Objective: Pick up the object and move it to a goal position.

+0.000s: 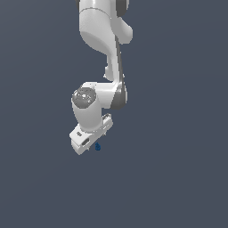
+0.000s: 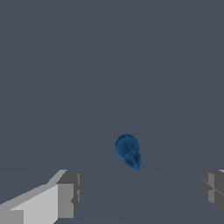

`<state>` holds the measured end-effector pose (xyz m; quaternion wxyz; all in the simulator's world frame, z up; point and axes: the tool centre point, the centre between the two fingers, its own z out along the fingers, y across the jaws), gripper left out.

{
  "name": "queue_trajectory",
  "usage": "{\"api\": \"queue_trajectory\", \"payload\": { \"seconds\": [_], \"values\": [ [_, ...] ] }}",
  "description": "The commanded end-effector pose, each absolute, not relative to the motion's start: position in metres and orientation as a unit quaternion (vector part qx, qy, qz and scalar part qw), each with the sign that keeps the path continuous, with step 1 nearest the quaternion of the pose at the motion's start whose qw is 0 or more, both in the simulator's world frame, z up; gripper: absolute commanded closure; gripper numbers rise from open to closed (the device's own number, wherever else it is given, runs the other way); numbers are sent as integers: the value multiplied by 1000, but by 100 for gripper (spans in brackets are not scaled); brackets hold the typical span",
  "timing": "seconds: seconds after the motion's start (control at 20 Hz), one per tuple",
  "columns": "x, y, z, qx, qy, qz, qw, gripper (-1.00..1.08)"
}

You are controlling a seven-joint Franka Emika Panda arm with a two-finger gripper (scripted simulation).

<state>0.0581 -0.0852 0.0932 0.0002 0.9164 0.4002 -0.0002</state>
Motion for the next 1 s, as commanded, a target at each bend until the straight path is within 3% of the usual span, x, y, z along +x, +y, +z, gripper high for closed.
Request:
{"api": "queue_trajectory", "payload": {
  "seconds": [0.0,0.95],
  "values": [
    [58,-86,93,915,403,0,0,-92],
    [58,-86,43,915,403,0,0,-92]
  ]
}}
